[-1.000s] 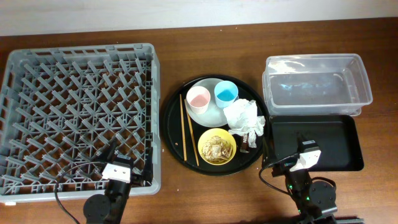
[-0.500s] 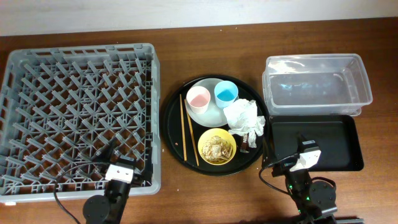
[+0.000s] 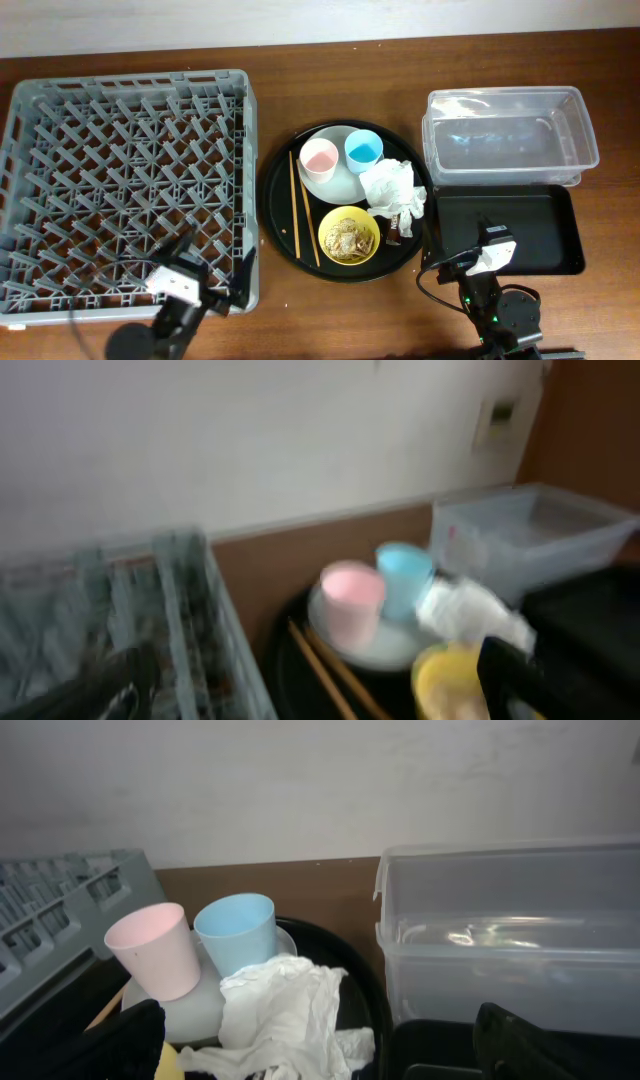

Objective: Sort waste into correct bins and load items into the dishwasher rack

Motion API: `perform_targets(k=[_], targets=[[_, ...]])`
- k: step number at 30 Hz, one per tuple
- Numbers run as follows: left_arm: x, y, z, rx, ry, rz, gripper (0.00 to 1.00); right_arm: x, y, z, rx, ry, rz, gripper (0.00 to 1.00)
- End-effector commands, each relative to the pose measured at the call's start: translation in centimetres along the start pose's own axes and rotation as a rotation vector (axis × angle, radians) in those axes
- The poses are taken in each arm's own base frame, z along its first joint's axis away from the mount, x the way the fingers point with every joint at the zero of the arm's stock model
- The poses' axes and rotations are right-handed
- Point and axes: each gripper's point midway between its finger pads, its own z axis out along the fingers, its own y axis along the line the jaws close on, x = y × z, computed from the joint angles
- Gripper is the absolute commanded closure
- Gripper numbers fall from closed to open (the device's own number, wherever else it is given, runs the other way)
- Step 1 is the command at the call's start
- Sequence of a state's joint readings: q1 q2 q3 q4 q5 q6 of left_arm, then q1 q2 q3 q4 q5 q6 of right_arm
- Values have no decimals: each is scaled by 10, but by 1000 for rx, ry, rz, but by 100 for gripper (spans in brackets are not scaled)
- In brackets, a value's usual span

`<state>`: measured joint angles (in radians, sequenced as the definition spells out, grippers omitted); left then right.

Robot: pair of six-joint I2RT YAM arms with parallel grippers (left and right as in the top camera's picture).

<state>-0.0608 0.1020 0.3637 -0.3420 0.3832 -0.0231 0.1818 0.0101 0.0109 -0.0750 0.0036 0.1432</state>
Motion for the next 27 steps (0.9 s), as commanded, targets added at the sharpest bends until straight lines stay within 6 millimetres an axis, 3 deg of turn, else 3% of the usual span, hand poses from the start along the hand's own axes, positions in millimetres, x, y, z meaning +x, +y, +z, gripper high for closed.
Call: perform_targets(k=[1, 4, 7, 10, 11, 12, 13, 14, 16, 20, 22, 27], targets=[[-83, -6, -9, 1, 74, 31, 0, 2, -4, 0, 20, 2, 5, 1], [-111, -4, 6, 30, 351, -39, 1, 2, -4, 0, 20, 2, 5, 1], [-140, 13, 54, 42, 441, -94, 1, 2, -4, 0, 20, 2, 5, 1], [-134, -15, 88, 276, 519, -307, 1, 2, -4, 0, 20, 2, 5, 1], [-124, -20, 102, 346, 555, -355, 11, 2, -4, 0, 20, 2, 5, 1], [-102, -19, 113, 339, 642, -423, 37, 2, -4, 0, 20, 2, 5, 1], [-80, -16, 120, 288, 732, -478, 47, 2, -4, 0, 20, 2, 5, 1], [-48, -9, 126, 184, 853, -515, 64, 2, -4, 0, 20, 2, 5, 1], [6, 2, 138, -15, 1037, -468, 66, 2, -4, 0, 20, 2, 5, 2], [84, -16, 161, -183, 1251, -321, 65, 2, -4, 0, 20, 2, 5, 1], [109, -14, 165, -286, 1302, -315, 65, 2, -4, 0, 20, 2, 5, 1], [151, -21, 174, -296, 1390, -293, 65, 2, -4, 0, 20, 2, 5, 1]])
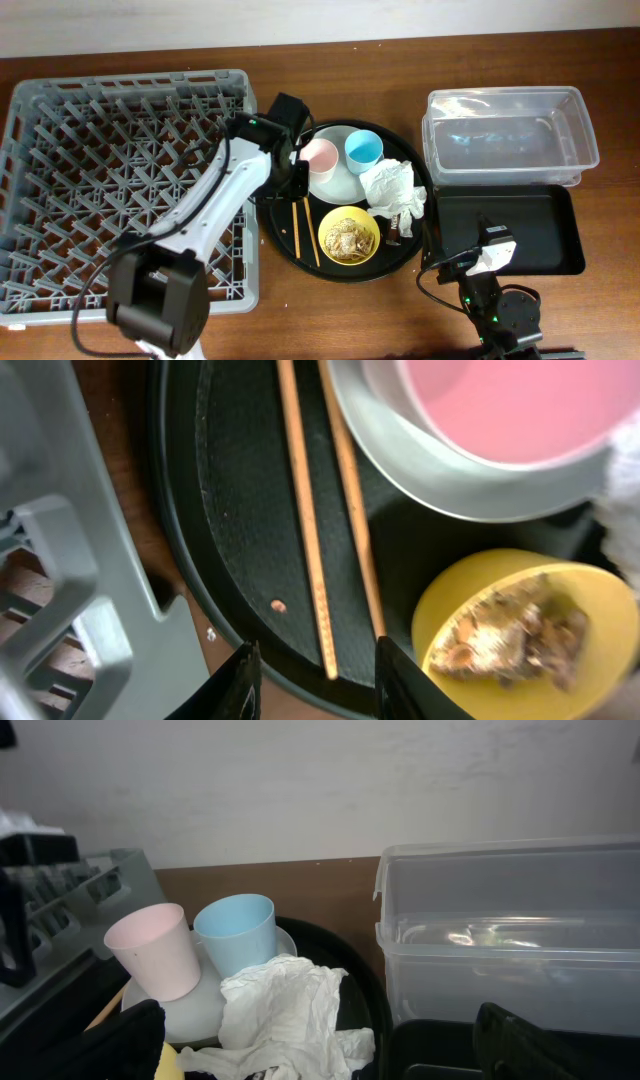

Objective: Sort waste into correct bins and load items into the dishwasher rack

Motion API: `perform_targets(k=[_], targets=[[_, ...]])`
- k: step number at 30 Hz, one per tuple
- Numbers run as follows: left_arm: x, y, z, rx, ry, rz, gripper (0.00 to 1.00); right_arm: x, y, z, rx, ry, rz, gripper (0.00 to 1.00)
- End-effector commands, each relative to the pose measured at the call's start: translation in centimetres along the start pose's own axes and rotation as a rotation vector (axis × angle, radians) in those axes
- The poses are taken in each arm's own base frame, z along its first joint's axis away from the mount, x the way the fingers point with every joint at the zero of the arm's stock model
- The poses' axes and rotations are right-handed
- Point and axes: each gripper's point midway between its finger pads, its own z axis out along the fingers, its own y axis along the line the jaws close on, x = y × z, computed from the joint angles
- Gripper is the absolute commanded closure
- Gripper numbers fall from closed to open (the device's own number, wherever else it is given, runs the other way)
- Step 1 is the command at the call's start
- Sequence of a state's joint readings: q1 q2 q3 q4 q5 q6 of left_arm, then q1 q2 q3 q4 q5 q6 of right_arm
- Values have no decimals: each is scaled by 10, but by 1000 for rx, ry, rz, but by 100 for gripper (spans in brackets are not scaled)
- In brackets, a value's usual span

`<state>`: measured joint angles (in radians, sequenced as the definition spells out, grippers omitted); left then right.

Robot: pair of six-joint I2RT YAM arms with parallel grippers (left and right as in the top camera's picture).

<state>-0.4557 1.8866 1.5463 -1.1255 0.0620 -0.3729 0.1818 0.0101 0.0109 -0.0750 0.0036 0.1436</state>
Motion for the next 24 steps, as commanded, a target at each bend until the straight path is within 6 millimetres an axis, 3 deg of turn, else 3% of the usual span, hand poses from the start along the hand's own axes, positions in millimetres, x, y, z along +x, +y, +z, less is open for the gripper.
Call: perform_targets(k=[1, 8, 19, 24], targets=[[-5, 3, 21, -50, 16, -26, 65, 2, -4, 0, 20, 2, 4, 1], [4, -3, 57, -100, 85, 10, 65, 2, -4, 0, 20, 2, 4, 1], [15, 4, 86, -105, 93, -18, 67, 2, -4, 0, 20, 2, 4, 1], [14, 3, 94, -97, 75, -33, 76, 2, -4, 0, 20, 2, 4, 1]])
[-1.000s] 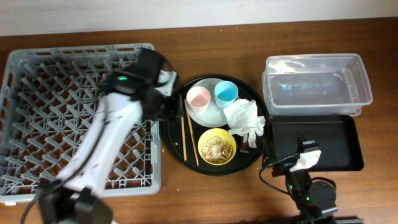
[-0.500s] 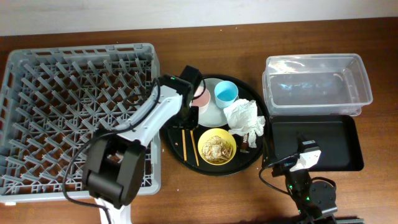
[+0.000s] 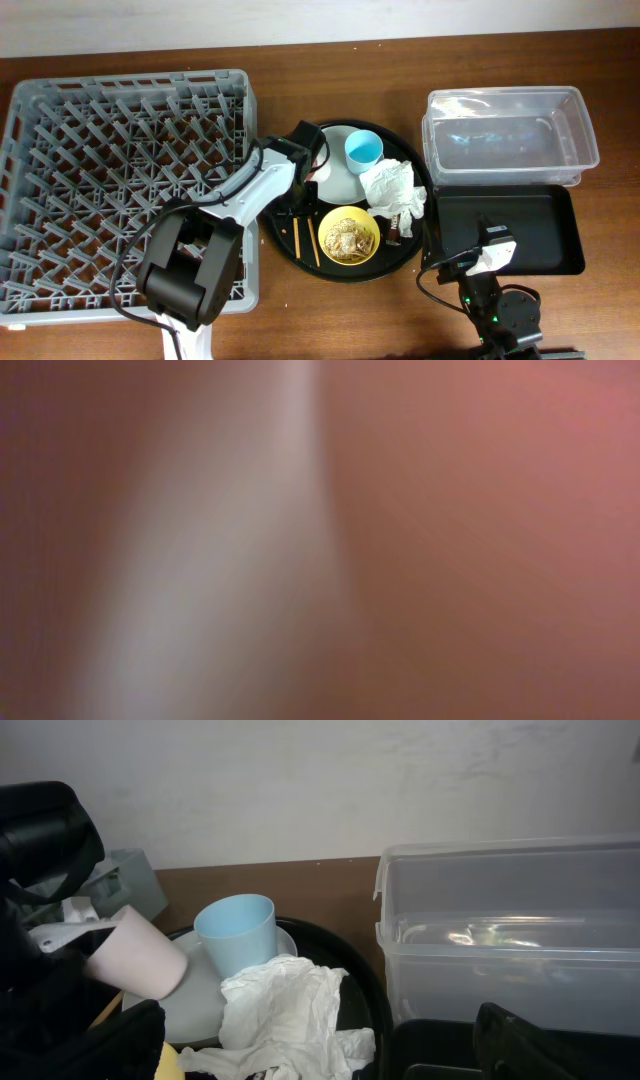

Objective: Sort waste into correct bins and load items into the dishwasher rack

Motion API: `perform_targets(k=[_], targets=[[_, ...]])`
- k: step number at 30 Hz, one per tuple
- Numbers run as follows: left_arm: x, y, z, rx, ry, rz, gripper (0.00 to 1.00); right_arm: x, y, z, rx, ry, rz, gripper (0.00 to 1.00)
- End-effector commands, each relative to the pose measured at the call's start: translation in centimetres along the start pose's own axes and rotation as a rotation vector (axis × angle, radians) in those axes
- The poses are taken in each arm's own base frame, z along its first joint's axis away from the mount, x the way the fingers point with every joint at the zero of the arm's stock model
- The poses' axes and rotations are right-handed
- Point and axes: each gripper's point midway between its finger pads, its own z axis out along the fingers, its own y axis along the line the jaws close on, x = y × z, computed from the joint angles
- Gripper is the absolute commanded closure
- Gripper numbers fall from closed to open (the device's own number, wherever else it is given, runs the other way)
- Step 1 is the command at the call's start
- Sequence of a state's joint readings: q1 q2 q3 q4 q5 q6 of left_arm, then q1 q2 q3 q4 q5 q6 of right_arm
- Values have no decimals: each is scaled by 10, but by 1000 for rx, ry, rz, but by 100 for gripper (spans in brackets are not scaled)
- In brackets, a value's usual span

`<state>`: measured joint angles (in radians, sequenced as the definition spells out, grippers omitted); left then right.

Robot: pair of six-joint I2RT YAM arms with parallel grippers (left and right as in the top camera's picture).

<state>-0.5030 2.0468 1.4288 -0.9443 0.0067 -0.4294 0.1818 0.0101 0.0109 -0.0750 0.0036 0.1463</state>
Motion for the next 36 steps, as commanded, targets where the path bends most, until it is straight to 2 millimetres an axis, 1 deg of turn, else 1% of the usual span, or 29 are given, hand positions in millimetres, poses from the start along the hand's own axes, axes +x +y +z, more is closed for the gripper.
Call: perform_targets(k=[1, 2, 3, 4, 7, 8, 10, 11, 13, 14, 17, 18, 20, 21, 22, 24, 26, 28, 29, 30, 33, 36], targets=[[3, 1, 9, -10, 4, -21, 79, 2, -4, 0, 20, 2, 2, 1], [3, 0, 10, -9, 3, -20, 93, 2, -4, 0, 20, 2, 2, 1], [3, 0, 10, -9, 3, -20, 97, 2, -4, 0, 20, 2, 2, 1], [3, 0, 10, -9, 3, -20, 99, 2, -4, 0, 20, 2, 2, 1], [3, 0, 10, -8, 2, -20, 100, 2, -4, 0, 20, 2, 2, 1], [2, -1, 7, -5, -5, -20, 100, 2, -4, 0, 20, 2, 2, 1], [-5, -2, -8, 11, -40, -24, 100, 2, -4, 0, 20, 2, 2, 1], [-13, -6, -30, 38, -95, -24, 100, 2, -4, 0, 20, 2, 2, 1], [-21, -10, -58, 71, -164, -24, 100, 2, -4, 0, 20, 2, 2, 1], [-25, -12, -85, 101, -231, -24, 100, 2, -4, 0, 20, 2, 2, 1], [-27, -6, -126, 111, -339, -29, 100, 2, -4, 0, 20, 2, 2, 1], [-27, 0, -140, 97, -379, -36, 100, 2, -4, 0, 20, 2, 2, 2], [-23, 11, -161, 89, -424, -53, 99, 2, -4, 0, 20, 2, 2, 1], [-20, 13, -165, 94, -425, -57, 79, 2, -4, 0, 20, 2, 2, 1], [-17, 11, -165, 112, -413, -53, 51, 2, -4, 0, 20, 2, 2, 1], [-14, -6, -162, 181, -390, -28, 49, 2, -4, 0, 20, 2, 2, 1], [-19, -20, -150, 176, -393, 1, 49, 2, -4, 0, 20, 2, 2, 1], [-22, -26, -136, 167, -371, 13, 46, 2, -4, 0, 20, 2, 2, 1], [-23, -26, -132, 160, -364, 10, 46, 2, -4, 0, 20, 2, 2, 1], [-24, -24, -128, 146, -361, 7, 46, 2, -4, 0, 20, 2, 2, 1], [-22, 3, -122, 29, -344, -25, 46, 2, -4, 0, 20, 2, 2, 1], [-12, 13, -113, 4, -298, -35, 47, 2, -4, 0, 20, 2, 2, 1]])
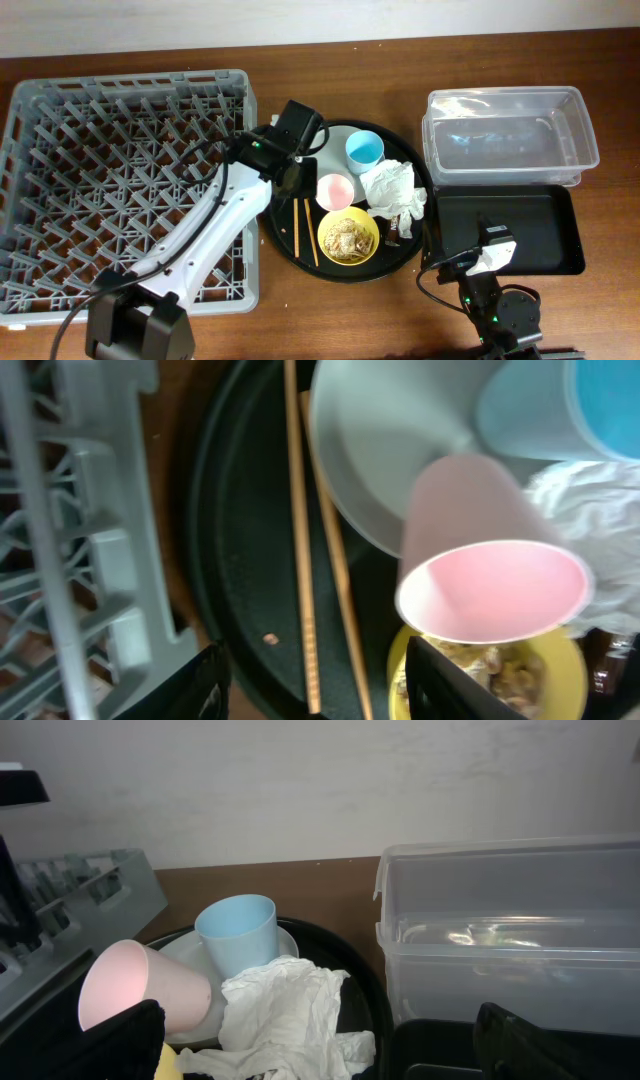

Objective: Sort waste into correct bins and load items into the dishwasher rack

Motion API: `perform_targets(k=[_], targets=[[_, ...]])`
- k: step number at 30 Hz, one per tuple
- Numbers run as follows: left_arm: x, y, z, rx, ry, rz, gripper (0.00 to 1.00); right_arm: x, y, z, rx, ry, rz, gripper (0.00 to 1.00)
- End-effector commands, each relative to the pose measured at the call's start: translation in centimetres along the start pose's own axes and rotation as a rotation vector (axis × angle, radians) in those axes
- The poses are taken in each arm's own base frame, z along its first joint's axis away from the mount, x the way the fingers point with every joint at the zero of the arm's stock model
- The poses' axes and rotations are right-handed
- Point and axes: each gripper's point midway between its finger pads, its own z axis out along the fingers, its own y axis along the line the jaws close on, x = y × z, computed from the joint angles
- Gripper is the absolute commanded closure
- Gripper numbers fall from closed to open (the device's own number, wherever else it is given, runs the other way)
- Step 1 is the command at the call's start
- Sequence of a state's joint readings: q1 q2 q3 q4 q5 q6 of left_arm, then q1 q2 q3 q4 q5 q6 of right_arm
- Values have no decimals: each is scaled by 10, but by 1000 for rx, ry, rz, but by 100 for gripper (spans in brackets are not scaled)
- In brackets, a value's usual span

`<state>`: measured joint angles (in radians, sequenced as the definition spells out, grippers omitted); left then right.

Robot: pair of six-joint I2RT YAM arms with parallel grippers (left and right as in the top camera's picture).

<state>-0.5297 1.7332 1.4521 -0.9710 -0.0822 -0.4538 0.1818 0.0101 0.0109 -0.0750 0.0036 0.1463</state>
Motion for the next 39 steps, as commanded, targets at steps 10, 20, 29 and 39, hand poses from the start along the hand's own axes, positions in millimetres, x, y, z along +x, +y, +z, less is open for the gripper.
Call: perform_targets(k=[10, 20, 29, 39], targets=[[53, 13, 84, 46, 33, -46, 60, 2, -4, 0, 20, 2, 2, 1], [60, 15, 102, 63, -10, -48, 71, 2, -4, 0, 20, 2, 2, 2], [72, 6, 130, 59, 19, -17, 93, 2, -4, 0, 20, 2, 2, 1], [-8, 10, 13, 5, -235, -21, 99, 2, -4, 0, 20, 2, 2, 1]])
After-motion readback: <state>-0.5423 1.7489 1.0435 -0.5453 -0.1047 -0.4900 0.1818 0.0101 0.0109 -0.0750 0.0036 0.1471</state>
